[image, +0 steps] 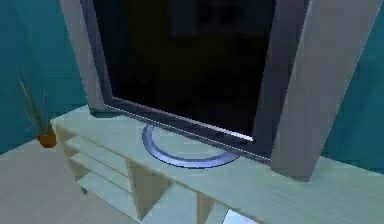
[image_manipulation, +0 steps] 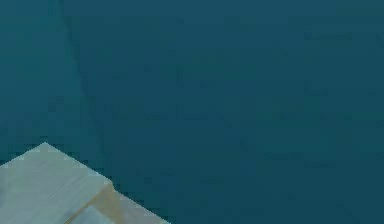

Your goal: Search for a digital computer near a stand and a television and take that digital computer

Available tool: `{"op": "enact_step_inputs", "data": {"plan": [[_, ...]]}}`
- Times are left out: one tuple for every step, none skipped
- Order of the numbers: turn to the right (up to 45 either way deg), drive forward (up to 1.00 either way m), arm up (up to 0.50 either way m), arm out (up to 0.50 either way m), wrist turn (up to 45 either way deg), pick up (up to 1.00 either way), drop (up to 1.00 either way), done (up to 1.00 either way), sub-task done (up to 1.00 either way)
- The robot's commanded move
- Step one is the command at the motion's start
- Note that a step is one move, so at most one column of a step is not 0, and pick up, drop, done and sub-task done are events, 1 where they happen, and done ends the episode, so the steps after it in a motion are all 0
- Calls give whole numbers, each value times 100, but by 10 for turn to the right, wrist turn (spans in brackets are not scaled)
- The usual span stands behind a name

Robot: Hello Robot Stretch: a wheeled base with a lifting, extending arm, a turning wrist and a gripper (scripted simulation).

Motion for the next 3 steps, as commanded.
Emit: {"op": "enact_step_inputs", "data": {"plan": [[-450,0,0,0,0,0,0,0,0],[-450,0,0,0,0,0,0,0,0],[-450,0,0,0,0,0,0,0,0]]}}
